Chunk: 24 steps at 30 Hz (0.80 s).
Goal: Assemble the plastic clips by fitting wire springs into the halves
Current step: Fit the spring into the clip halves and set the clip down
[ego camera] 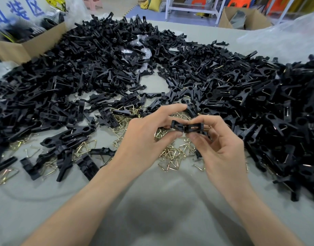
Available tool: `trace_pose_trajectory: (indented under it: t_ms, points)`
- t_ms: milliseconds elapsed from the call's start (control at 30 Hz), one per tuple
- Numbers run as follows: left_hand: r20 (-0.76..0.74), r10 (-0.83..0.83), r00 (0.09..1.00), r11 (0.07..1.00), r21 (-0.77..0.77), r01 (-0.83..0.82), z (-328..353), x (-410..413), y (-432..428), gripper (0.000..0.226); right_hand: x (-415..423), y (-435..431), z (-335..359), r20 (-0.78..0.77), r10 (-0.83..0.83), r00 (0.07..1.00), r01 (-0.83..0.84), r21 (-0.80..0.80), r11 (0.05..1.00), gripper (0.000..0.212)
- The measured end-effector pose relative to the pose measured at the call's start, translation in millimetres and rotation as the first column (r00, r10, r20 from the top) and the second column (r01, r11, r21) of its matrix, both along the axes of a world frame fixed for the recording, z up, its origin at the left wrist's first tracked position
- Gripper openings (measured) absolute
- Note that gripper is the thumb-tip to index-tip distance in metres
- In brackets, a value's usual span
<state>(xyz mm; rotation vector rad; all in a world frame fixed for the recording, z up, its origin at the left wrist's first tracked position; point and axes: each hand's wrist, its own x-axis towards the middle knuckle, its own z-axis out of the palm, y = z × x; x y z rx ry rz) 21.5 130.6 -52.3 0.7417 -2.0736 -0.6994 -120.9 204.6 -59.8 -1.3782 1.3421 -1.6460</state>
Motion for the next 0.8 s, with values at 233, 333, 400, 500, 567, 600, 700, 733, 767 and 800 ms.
trace_pose_trajectory:
  t_ms: [233, 333, 400, 500, 567, 600, 700, 733, 767, 800]
  points:
    - [0.066, 0.030, 0.997, 0.992, -0.121, -0.022, 2.4, -1.7, 1.6, 0.045, 0.7, 0.4, -3.1, -0.080, -0.037, 0.996, 0.037, 0.000, 0.999, 0.032]
    - [0.090, 0.046, 0.995, 0.992, -0.125, -0.034, 1.8, -2.2, 1.1, 0.043, -0.1, -0.8, -3.5, -0.092, -0.038, 0.995, 0.037, -0.010, 0.999, 0.031]
    - [0.105, 0.054, 0.993, 0.989, -0.144, -0.038, 0.7, -2.4, 0.5, 0.039, -0.8, -0.4, -3.5, -0.108, -0.035, 0.994, 0.033, -0.024, 0.999, 0.032]
    - [0.112, 0.056, 0.992, 0.987, -0.156, -0.038, -1.3, -2.5, -0.1, 0.035, -1.7, 0.1, -5.0, -0.113, -0.050, 0.992, 0.050, -0.001, 0.999, 0.036]
    - [0.111, 0.054, 0.992, 0.992, -0.121, -0.040, -1.3, -3.1, 0.2, 0.038, -2.2, -0.7, -5.8, -0.113, -0.066, 0.991, 0.066, -0.004, 0.998, 0.035]
    - [0.099, 0.045, 0.994, 0.994, -0.099, -0.035, -1.2, -3.5, 0.6, 0.041, -2.4, -1.5, -5.7, -0.115, -0.070, 0.991, 0.069, -0.014, 0.998, 0.035]
    - [0.059, 0.019, 0.998, 0.997, -0.074, -0.014, -1.6, -4.2, 1.5, 0.054, -3.6, -3.7, -5.9, -0.126, -0.052, 0.991, 0.050, -0.017, 0.999, 0.038]
    - [0.055, 0.012, 0.998, 0.997, -0.073, -0.008, -1.7, -4.2, 1.9, 0.061, -4.2, -4.3, -6.4, -0.137, -0.045, 0.990, 0.044, -0.008, 0.999, 0.038]
    - [0.051, -0.001, 0.999, 0.998, -0.067, 0.004, -2.2, -3.8, 2.0, 0.068, -5.0, -5.0, -7.1, -0.151, -0.039, 0.988, 0.040, 0.004, 0.999, 0.037]
    - [0.048, -0.019, 0.999, 0.998, -0.052, 0.021, -2.7, -3.4, 2.0, 0.074, -5.8, -5.6, -7.4, -0.167, -0.032, 0.985, 0.035, 0.016, 0.999, 0.036]
